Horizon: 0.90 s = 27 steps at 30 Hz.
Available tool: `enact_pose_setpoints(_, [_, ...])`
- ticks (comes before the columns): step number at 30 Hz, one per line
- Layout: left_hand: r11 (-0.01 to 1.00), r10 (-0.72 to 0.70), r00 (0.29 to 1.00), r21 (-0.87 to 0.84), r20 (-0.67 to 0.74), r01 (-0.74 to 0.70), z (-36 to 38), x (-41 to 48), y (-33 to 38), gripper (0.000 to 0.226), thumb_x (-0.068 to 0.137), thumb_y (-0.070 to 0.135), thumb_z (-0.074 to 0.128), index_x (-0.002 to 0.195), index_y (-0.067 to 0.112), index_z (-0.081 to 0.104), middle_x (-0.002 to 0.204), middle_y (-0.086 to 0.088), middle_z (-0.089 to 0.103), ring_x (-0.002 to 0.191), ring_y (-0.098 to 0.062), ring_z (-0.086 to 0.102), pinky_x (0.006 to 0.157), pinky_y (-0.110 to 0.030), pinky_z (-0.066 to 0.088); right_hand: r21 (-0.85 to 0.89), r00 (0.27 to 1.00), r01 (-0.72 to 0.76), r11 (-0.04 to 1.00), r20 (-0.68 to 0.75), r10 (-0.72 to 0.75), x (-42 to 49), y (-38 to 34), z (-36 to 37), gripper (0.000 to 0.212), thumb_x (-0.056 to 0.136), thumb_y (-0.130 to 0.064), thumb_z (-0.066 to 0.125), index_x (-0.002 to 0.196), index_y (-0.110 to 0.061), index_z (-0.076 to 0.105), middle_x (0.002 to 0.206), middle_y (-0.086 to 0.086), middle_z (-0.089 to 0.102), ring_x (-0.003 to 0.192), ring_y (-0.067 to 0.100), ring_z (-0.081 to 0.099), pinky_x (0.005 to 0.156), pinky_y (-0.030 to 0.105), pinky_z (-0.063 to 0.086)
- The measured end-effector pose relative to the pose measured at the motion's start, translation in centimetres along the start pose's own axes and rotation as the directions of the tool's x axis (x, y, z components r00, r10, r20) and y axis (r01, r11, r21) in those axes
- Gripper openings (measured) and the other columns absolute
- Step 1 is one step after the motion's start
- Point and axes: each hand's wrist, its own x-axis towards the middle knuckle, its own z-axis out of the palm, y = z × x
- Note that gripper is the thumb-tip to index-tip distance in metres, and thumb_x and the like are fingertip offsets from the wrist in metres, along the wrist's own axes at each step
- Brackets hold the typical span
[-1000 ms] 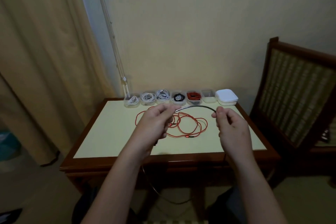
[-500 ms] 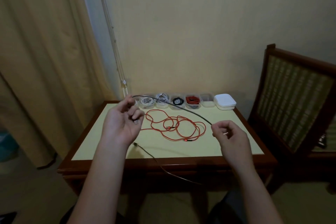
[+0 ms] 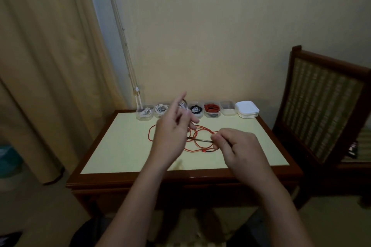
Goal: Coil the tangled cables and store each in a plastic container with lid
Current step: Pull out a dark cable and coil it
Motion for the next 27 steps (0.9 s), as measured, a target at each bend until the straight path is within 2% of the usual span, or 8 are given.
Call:
enact_pose_setpoints(4, [0.998, 0.015, 0.984, 0.062, 0.179, -0.027, 0.1, -0.7, -0.3, 0.041, 0.108, 0.022, 0.043, 0.147, 0.033, 0.048, 0.076, 0.009, 0.06, 0.057, -0.002, 0.047, 0.059, -0.025, 0.041, 0.157, 0.985, -0.019, 0.987, -0.164, 0.045, -0.1, -0.5, -0.4, 0.03, 0.103, -0.026, 0.057, 0.076, -0.017, 0.068, 0.064, -0.01, 0.063, 0.068, 0.007, 0.058, 0.056, 0.013, 0.035])
enact_pose_setpoints(7, [0.975, -0.118, 0.933, -0.14, 0.34, 0.174, 0.3, -1.3, 0.2, 0.037, 0.108, 0.016, 0.041, 0.141, 0.026, 0.055, 0.066, 0.006, 0.05, 0.046, 0.0, 0.039, 0.047, -0.017, 0.03, 0.303, 0.968, -0.059, 0.951, -0.217, 0.129, -0.2, -1.4, -0.6, 0.025, 0.1, -0.033, 0.057, 0.079, -0.025, 0.067, 0.065, -0.015, 0.062, 0.062, 0.004, 0.056, 0.053, 0.014, 0.036])
enact_pose_setpoints(9, [0.846, -0.18, 0.862, -0.372, 0.475, 0.382, 0.4, -1.6, 0.8, 0.035, 0.107, 0.013, 0.04, 0.136, 0.018, 0.059, 0.063, 0.004, 0.041, 0.042, -0.005, 0.023, 0.039, -0.016, 0.02, 0.378, 0.961, -0.091, 0.921, -0.21, 0.181, 0.0, -2.0, -0.7, 0.02, 0.097, -0.04, 0.056, 0.08, -0.033, 0.063, 0.068, -0.02, 0.062, 0.06, 0.001, 0.054, 0.053, 0.012, 0.036])
enact_pose_setpoints(12, [0.649, -0.166, 0.791, -0.539, 0.589, 0.537, 0.3, -1.9, 1.3, 0.035, 0.103, 0.017, 0.043, 0.133, 0.012, 0.06, 0.061, 0.006, 0.032, 0.042, -0.002, 0.015, 0.039, -0.018, 0.007, 0.475, 0.963, -0.124, 0.871, -0.156, 0.222, 0.2, -2.2, -0.2, 0.022, 0.094, -0.048, 0.054, 0.085, -0.032, 0.066, 0.067, -0.017, 0.061, 0.057, 0.003, 0.049, 0.053, 0.014, 0.036])
enact_pose_setpoints(17, [0.494, -0.215, 0.791, -0.634, 0.573, 0.595, 0.2, -1.8, 1.1, 0.036, 0.097, 0.028, 0.052, 0.126, 0.012, 0.064, 0.057, 0.008, 0.027, 0.038, 0.0, 0.017, 0.037, -0.017, 0.006, 0.522, 0.97, -0.12, 0.845, -0.12, 0.212, -0.5, -2.4, 0.6, 0.037, 0.096, -0.046, 0.053, 0.076, -0.018, 0.066, 0.064, 0.007, 0.059, 0.058, 0.019, 0.049, 0.055, 0.034, 0.039])
enact_pose_setpoints(20, [0.508, -0.227, 0.822, -0.656, 0.523, 0.558, 0.6, -2.0, 0.7, 0.031, 0.1, 0.026, 0.05, 0.123, 0.01, 0.064, 0.057, 0.008, 0.027, 0.04, -0.001, 0.017, 0.039, -0.019, 0.007, 0.502, 0.954, -0.151, 0.852, -0.153, 0.259, -0.5, -2.4, 1.0, 0.039, 0.099, -0.042, 0.054, 0.069, -0.019, 0.061, 0.05, -0.001, 0.044, 0.049, 0.006, 0.035, 0.047, 0.025, 0.027])
enact_pose_setpoints(23, [0.564, -0.228, 0.841, -0.638, 0.49, 0.525, 1.3, -2.5, 0.6, 0.034, 0.105, 0.025, 0.044, 0.128, 0.006, 0.06, 0.059, 0.007, 0.024, 0.043, -0.002, 0.016, 0.039, -0.017, 0.01, 0.508, 0.926, -0.188, 0.84, -0.193, 0.324, -0.4, -2.3, 1.3, 0.04, 0.101, -0.037, 0.054, 0.069, -0.014, 0.062, 0.045, -0.01, 0.04, 0.045, 0.005, 0.034, 0.045, 0.015, 0.026])
enact_pose_setpoints(27, [0.628, -0.248, 0.868, -0.611, 0.43, 0.482, 1.6, -2.6, 0.8, 0.035, 0.106, 0.026, 0.044, 0.126, 0.005, 0.063, 0.06, 0.008, 0.02, 0.046, -0.003, 0.014, 0.037, -0.016, 0.012, 0.574, 0.926, -0.21, 0.791, -0.143, 0.349, -0.4, -2.1, 1.5, 0.042, 0.101, -0.038, 0.055, 0.073, -0.009, 0.065, 0.047, -0.01, 0.038, 0.047, 0.004, 0.031, 0.045, 0.018, 0.026])
